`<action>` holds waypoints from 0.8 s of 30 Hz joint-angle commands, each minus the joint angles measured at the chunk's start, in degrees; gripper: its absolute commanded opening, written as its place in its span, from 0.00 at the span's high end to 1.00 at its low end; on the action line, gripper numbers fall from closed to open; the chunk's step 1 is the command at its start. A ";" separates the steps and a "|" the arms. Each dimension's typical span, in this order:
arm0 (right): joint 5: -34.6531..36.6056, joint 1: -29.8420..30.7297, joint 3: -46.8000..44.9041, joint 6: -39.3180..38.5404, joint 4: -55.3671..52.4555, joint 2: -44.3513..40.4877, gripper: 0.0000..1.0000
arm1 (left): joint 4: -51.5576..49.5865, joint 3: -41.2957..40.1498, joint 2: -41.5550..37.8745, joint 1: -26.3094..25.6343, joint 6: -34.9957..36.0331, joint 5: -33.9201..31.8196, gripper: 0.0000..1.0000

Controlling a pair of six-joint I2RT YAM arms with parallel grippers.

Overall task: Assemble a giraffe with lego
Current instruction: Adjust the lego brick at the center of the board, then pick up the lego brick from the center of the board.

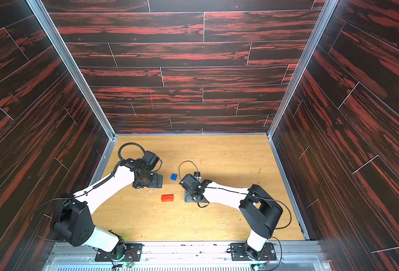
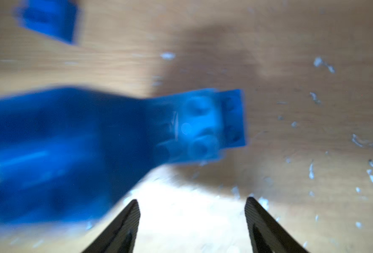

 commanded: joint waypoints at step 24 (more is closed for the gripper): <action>-8.39 6.04 38.75 -5.13 -17.78 25.57 0.02 | -1.08 -6.89 -11.09 12.73 2.97 3.25 0.00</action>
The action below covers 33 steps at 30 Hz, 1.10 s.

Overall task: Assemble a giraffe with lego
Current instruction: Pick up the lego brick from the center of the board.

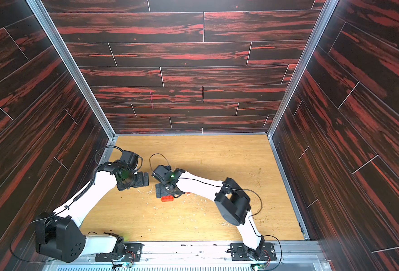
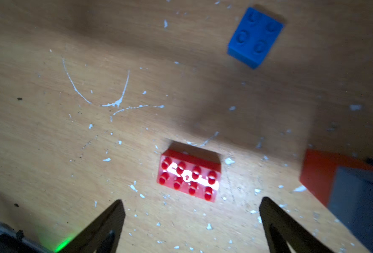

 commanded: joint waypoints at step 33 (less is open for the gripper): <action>-0.02 1.25 12.43 4.94 -11.83 14.13 0.14 | 2.19 -4.33 -2.57 4.61 1.31 7.80 0.00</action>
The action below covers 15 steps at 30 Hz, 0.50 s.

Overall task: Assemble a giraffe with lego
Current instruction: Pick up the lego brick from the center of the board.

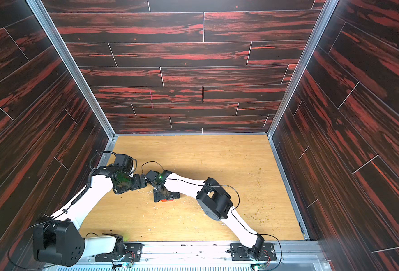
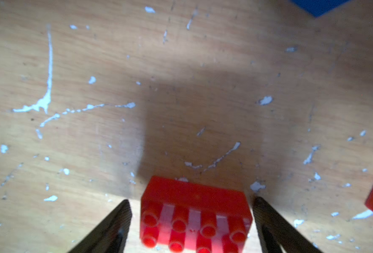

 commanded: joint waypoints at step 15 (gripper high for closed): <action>3.61 -0.03 -2.00 -1.64 -4.19 -5.36 0.45 | -0.42 -0.16 0.23 0.17 1.13 2.57 0.00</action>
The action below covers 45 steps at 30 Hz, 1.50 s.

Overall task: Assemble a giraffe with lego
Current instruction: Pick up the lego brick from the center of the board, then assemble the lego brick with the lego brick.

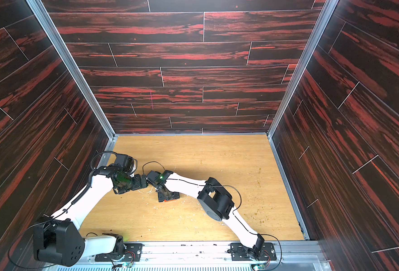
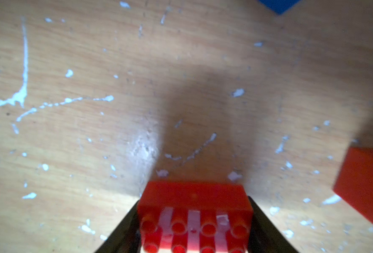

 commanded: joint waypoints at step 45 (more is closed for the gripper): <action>-0.29 -9.75 0.74 -10.01 -13.68 -14.70 0.45 | 0.13 -0.24 1.53 0.17 1.11 3.28 0.00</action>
